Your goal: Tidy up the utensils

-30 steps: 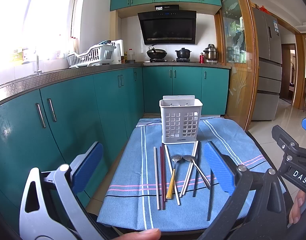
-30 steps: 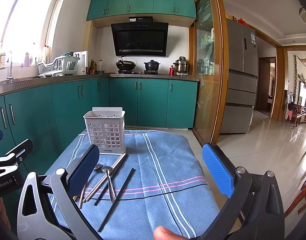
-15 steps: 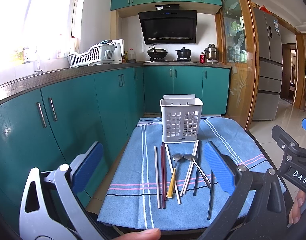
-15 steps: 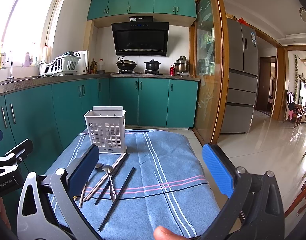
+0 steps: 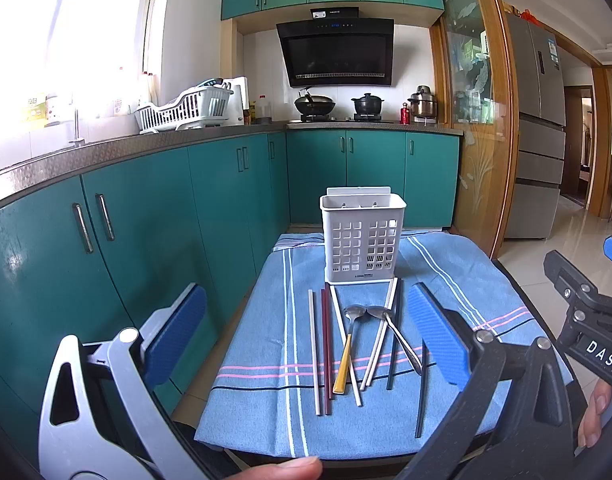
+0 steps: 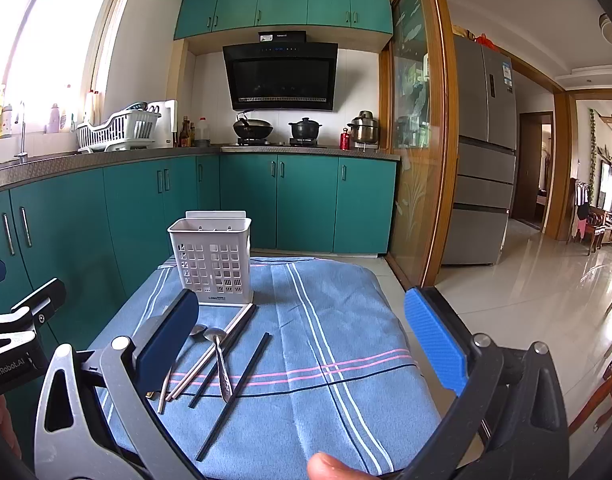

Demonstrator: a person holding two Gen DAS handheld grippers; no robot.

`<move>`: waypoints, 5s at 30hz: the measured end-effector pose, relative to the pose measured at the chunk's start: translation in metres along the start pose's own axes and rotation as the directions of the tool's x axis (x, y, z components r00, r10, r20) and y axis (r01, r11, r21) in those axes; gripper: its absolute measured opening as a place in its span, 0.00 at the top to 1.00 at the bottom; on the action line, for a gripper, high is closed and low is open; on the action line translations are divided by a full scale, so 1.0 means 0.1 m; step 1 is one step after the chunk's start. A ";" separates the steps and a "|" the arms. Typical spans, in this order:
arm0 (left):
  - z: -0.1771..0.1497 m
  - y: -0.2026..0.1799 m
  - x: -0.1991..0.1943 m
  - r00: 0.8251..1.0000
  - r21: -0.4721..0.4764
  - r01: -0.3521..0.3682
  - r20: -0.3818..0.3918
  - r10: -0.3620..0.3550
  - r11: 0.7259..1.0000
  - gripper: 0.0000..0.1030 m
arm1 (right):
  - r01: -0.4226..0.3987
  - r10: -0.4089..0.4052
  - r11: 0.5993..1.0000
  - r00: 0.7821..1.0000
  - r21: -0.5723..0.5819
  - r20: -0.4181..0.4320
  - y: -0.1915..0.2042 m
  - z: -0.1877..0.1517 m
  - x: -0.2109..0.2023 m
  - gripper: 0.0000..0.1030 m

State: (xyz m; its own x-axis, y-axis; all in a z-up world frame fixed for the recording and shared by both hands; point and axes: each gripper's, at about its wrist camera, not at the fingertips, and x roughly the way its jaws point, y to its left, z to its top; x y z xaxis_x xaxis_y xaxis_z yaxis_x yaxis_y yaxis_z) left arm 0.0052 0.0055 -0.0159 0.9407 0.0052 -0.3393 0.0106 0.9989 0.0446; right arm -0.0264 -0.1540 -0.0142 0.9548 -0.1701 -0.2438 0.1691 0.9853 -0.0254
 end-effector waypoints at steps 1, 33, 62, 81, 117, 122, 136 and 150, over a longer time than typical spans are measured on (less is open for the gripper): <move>0.00 0.00 0.00 1.000 0.000 0.000 -0.001 0.000 1.000 0.03 | 0.000 0.000 1.000 1.000 0.000 -0.001 -0.01 0.00 0.01 0.03; -0.04 0.02 -0.01 1.000 -0.001 -0.007 -0.013 0.007 1.000 0.03 | -0.008 0.008 1.000 1.000 0.001 -0.009 0.04 -0.08 0.02 0.03; -0.10 0.04 0.09 0.996 -0.001 -0.045 -0.083 0.045 0.999 0.03 | -0.029 0.029 1.000 0.998 -0.007 -0.050 -0.02 -0.14 0.13 0.03; -0.44 0.30 1.07 0.934 -0.028 -0.033 -0.358 0.021 0.999 0.37 | -0.041 0.086 0.995 0.835 0.095 -0.543 -0.36 -0.83 1.45 0.41; -0.29 0.01 3.68 0.667 0.021 0.124 -0.742 -0.067 0.992 0.81 | -0.179 0.129 0.984 0.667 0.010 -0.733 0.36 -0.95 2.96 0.79; -0.29 0.02 3.62 0.656 -0.044 0.129 -0.745 -0.119 0.991 0.94 | -0.178 0.150 0.983 0.654 0.042 -0.741 0.38 -0.94 3.02 0.90; 0.66 0.00 2.55 0.829 -0.119 0.214 -0.503 -0.244 0.970 0.94 | -0.170 0.177 0.983 0.797 0.067 -0.578 0.02 -0.09 2.47 0.93; 0.97 -0.07 2.13 0.879 -0.105 0.249 -0.393 -0.271 0.963 0.94 | -0.177 0.185 0.982 0.864 0.061 -0.469 -0.06 0.35 2.07 0.93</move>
State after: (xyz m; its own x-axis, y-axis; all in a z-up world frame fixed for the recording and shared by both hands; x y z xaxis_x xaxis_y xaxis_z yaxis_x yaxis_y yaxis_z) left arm 0.2384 -0.0048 0.0030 0.6902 -0.2478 -0.6798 0.2090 0.9678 -0.1406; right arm 0.1784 -0.1955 -0.0304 0.7413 0.0436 -0.6697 0.0116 0.9969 0.0777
